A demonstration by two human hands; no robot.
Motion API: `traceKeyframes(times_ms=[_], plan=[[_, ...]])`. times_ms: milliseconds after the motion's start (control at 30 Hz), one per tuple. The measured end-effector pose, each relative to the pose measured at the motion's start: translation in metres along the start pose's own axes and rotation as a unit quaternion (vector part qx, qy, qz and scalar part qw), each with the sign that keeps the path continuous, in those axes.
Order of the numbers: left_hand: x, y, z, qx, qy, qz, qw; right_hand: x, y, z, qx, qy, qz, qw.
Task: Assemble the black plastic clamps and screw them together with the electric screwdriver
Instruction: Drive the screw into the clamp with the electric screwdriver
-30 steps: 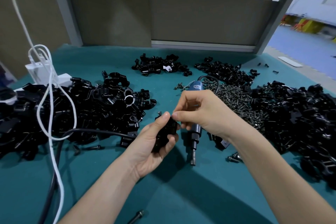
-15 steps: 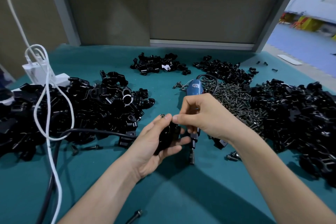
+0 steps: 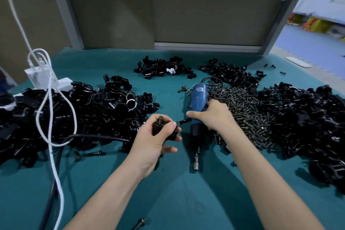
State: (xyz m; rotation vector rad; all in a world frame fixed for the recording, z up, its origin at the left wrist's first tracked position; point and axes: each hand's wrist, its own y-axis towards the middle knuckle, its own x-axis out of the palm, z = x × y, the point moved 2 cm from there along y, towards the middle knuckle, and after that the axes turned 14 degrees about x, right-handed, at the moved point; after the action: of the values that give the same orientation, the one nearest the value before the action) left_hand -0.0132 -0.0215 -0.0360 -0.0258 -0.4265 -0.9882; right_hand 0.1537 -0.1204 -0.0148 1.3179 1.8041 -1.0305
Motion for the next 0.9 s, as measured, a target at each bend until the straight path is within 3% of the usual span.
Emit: traceKeyframes(times_ms=[133,233,300,367,500,533,600,700,900], plan=[[-0.004,0.000,-0.003,0.043,0.081,-0.013,0.996,0.002,0.011,-0.004,0.028,0.037,-0.037,0.998],[-0.006,0.000,-0.006,0.071,0.157,-0.013,0.985,-0.011,0.008,-0.004,0.060,0.208,-0.123,0.968],[-0.007,0.000,-0.008,0.088,0.200,-0.009,0.976,-0.024,0.001,-0.005,0.076,0.378,-0.216,0.897],[-0.008,0.000,-0.009,0.099,0.216,0.003,0.971,-0.037,-0.005,-0.013,0.049,0.536,-0.278,0.796],[-0.008,-0.001,-0.010,0.092,0.234,0.020,0.968,-0.055,-0.019,-0.045,-0.011,0.748,-0.314,0.585],[-0.008,0.000,-0.011,0.087,0.234,0.018,0.968,-0.057,-0.021,-0.052,-0.022,0.772,-0.308,0.556],[-0.010,0.002,-0.011,0.092,0.221,0.025,0.971,-0.058,-0.020,-0.059,-0.040,0.793,-0.290,0.535],[-0.013,0.004,-0.012,0.090,0.192,0.055,0.976,-0.059,-0.014,-0.058,-0.047,0.800,-0.270,0.534],[-0.017,0.004,-0.017,0.088,0.197,0.060,0.975,-0.054,-0.006,-0.051,-0.054,0.761,-0.252,0.596]])
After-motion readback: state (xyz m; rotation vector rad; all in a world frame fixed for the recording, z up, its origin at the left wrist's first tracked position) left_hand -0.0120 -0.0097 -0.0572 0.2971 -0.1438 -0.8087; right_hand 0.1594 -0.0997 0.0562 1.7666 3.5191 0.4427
